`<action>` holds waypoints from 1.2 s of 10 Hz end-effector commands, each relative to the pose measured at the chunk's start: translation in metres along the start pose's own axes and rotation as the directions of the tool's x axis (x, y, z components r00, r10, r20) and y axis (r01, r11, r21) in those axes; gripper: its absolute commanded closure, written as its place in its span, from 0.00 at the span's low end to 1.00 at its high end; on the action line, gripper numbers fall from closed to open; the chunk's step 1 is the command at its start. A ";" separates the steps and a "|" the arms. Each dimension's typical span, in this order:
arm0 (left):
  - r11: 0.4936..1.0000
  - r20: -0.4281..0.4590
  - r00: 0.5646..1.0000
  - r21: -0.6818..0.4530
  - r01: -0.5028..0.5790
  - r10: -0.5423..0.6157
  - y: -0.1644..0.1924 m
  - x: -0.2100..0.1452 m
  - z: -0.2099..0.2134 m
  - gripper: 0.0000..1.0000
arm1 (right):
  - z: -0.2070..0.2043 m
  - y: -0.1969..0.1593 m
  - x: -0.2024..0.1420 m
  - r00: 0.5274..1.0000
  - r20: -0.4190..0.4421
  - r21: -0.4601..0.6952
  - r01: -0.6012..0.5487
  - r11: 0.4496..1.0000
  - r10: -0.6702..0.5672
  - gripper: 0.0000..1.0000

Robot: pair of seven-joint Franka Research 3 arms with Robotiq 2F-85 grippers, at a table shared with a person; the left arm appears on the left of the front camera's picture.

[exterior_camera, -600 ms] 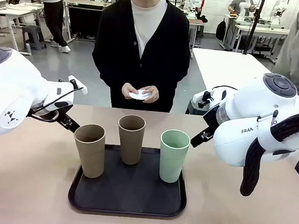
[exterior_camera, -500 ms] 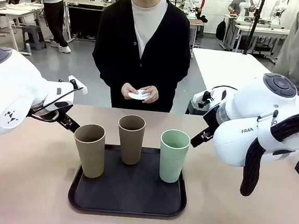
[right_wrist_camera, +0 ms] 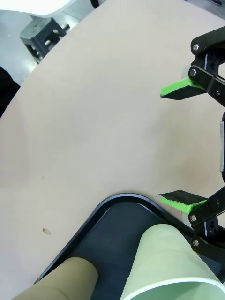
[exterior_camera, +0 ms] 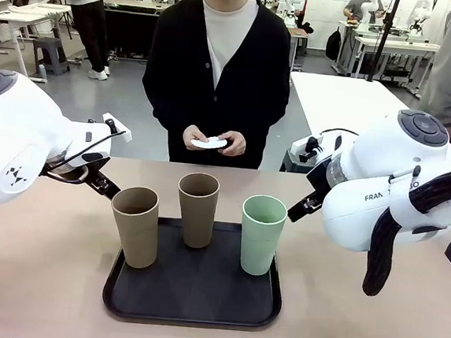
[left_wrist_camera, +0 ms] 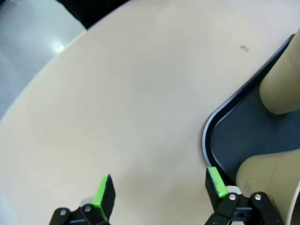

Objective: Place coasters on the table and set cups on them.
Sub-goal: Pick up one Reusable plastic cup and place it on a coaster set by the human.

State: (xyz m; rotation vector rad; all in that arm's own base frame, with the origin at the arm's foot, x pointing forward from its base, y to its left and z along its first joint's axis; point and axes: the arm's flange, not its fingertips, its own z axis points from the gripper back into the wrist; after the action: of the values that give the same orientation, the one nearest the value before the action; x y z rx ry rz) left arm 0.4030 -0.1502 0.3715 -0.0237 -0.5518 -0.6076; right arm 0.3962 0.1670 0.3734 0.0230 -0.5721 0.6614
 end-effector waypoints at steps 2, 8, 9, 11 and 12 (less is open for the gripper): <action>1.000 0.000 1.000 0.000 0.000 0.000 0.000 0.000 0.000 0.00 | 0.000 0.000 0.000 1.000 0.000 0.000 0.000 1.000 0.000 0.00; 1.000 0.002 1.000 0.011 0.006 -0.006 0.019 0.010 0.065 0.00 | 0.061 -0.010 0.004 0.998 -0.066 0.006 0.025 1.000 -0.025 0.00; 0.999 -0.046 0.999 -0.053 0.008 -0.010 0.019 0.004 0.096 0.00 | 0.098 -0.003 -0.004 0.992 -0.125 0.011 0.008 1.000 -0.007 0.00; 0.988 -0.133 0.990 -0.156 0.018 -0.039 0.015 -0.017 0.140 0.00 | 0.160 0.013 -0.031 0.978 -0.207 0.021 -0.004 1.000 0.008 0.00; 0.987 -0.214 0.975 -0.156 0.023 -0.057 0.007 -0.033 0.161 0.00 | 0.185 0.032 -0.050 0.967 -0.254 -0.004 -0.016 1.000 0.014 0.00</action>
State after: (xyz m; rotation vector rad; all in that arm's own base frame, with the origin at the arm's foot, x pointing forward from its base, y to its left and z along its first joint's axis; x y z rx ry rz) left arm 0.3319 -0.1113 0.4834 -0.0946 -0.3735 -0.6645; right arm 0.3041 0.1330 0.4982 -0.0278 -0.3686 0.6659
